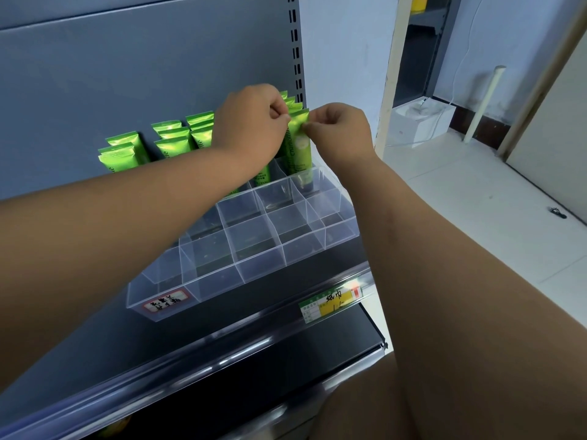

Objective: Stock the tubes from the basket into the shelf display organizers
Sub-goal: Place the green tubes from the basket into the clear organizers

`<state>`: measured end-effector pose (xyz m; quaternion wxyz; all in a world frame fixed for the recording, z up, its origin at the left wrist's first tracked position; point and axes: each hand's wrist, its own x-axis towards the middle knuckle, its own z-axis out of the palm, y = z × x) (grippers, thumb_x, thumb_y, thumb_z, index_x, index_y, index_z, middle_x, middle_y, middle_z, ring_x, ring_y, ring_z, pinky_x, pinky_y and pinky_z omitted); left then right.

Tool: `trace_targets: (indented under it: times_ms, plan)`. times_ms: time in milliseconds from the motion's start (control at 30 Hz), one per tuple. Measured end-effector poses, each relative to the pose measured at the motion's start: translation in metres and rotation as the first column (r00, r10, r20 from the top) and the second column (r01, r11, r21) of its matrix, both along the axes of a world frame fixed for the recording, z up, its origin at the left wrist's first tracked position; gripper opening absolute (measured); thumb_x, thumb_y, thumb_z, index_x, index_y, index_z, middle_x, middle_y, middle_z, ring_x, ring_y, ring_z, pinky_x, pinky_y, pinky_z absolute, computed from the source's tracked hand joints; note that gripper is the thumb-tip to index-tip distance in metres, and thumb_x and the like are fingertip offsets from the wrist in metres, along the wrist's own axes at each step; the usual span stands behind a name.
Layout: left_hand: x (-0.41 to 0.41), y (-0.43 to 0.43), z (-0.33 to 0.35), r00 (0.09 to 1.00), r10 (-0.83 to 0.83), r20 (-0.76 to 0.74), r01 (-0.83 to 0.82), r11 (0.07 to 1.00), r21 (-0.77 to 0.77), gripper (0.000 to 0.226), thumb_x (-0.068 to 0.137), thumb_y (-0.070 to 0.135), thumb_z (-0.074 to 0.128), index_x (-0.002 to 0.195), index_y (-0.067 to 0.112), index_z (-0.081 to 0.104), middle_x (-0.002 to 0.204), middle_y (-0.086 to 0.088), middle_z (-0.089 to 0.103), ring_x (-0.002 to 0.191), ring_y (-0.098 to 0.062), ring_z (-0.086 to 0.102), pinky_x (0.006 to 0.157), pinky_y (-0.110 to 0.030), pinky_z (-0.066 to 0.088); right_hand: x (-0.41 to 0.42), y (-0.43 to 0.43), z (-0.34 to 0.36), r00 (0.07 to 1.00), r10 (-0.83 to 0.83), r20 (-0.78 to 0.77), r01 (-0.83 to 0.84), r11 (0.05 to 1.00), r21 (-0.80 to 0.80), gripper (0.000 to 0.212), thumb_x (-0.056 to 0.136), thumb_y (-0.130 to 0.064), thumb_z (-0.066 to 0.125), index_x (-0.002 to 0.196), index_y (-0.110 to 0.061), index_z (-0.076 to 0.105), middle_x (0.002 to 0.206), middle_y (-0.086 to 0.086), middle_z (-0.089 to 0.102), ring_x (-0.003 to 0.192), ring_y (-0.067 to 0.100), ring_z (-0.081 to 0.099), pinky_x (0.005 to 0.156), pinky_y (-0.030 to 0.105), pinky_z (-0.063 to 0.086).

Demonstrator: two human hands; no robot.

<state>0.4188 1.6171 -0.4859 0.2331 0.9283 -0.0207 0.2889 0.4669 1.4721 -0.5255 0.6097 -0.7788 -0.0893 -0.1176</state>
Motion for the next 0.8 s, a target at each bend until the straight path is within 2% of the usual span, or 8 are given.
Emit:
trace_targets:
  times_ms: [100,267,367,500,600,633,700,800]
  plan:
    - [-0.003,-0.001,-0.002,1.0,-0.023,0.007,0.023,1.0,0.0,0.01,0.09,0.027,0.066,0.098,0.023,0.072,0.091,0.008,0.071,0.087,-0.016,0.067,0.084,-0.042,0.057,-0.002,0.001,0.002,1.0,-0.018,0.003,0.018,0.998,-0.065,0.014,0.08,-0.017,0.072,0.094,-0.02,0.072,0.078,-0.01,0.065,0.074,0.009,0.061,0.068,0.025,0.05]
    - [-0.006,-0.001,-0.004,0.999,-0.022,0.028,0.021,0.999,0.028,0.018,0.091,0.027,0.067,0.107,0.019,0.07,0.103,0.003,0.07,0.098,-0.021,0.064,0.088,-0.044,0.055,-0.008,0.004,0.003,0.999,-0.047,0.007,0.047,0.977,-0.207,0.028,0.083,-0.028,0.071,0.109,-0.019,0.066,0.099,-0.004,0.068,0.092,0.017,0.065,0.082,0.034,0.056]
    - [-0.013,-0.001,-0.005,0.999,-0.008,0.039,0.005,0.997,0.08,0.019,0.093,0.03,0.063,0.105,0.018,0.069,0.104,0.002,0.069,0.101,-0.024,0.062,0.088,-0.046,0.054,-0.015,0.006,0.007,0.995,-0.09,0.03,0.095,0.956,-0.276,0.052,0.086,-0.036,0.068,0.134,-0.018,0.057,0.124,0.001,0.064,0.112,0.02,0.061,0.093,0.039,0.054]
    - [-0.034,-0.006,-0.003,0.992,0.045,0.115,-0.061,0.988,0.141,0.022,0.097,0.032,0.056,0.104,0.016,0.068,0.103,0.0,0.069,0.099,-0.025,0.061,0.083,-0.043,0.052,-0.035,0.014,0.013,0.978,-0.137,0.157,0.186,0.913,-0.363,0.062,0.091,-0.041,0.062,0.143,-0.012,0.044,0.143,0.005,0.048,0.131,0.023,0.047,0.098,0.037,0.043]
    - [-0.061,-0.006,-0.006,0.978,0.116,0.172,-0.141,0.98,0.141,0.025,0.1,0.03,0.051,0.107,0.013,0.068,0.104,-0.005,0.069,0.098,-0.029,0.061,0.081,-0.042,0.048,-0.06,0.025,0.02,0.949,-0.06,0.31,0.182,0.906,-0.382,0.067,0.09,-0.035,0.055,0.15,-0.008,0.038,0.148,0.005,0.045,0.136,0.022,0.043,0.108,0.037,0.042]
    - [-0.072,-0.002,-0.007,0.973,0.132,0.189,-0.161,0.977,0.142,0.026,0.102,0.029,0.049,0.11,0.011,0.067,0.107,-0.008,0.069,0.1,-0.031,0.061,0.083,-0.042,0.048,-0.068,0.03,0.022,0.934,-0.019,0.357,0.176,0.894,-0.412,0.068,0.09,-0.033,0.054,0.151,-0.007,0.038,0.149,0.006,0.045,0.138,0.024,0.043,0.111,0.039,0.041]
    - [-0.097,0.012,-0.008,0.959,0.175,0.224,-0.22,0.956,0.193,0.033,0.103,0.031,0.047,0.12,0.009,0.065,0.123,-0.012,0.068,0.116,-0.035,0.059,0.098,-0.043,0.046,-0.085,0.04,0.027,0.91,0.066,0.408,0.152,0.865,-0.478,0.067,0.092,-0.033,0.052,0.15,-0.004,0.039,0.151,0.009,0.045,0.145,0.028,0.037,0.116,0.043,0.036]
    - [-0.14,0.043,-0.005,0.93,0.329,0.163,-0.365,0.873,0.324,0.053,0.105,0.043,0.04,0.143,0.009,0.05,0.15,-0.012,0.051,0.143,-0.036,0.04,0.119,-0.052,0.031,-0.113,0.06,0.029,0.886,0.185,0.426,0.101,0.818,-0.566,0.067,0.096,-0.04,0.05,0.151,-0.004,0.039,0.156,0.011,0.042,0.151,0.029,0.027,0.121,0.044,0.028]
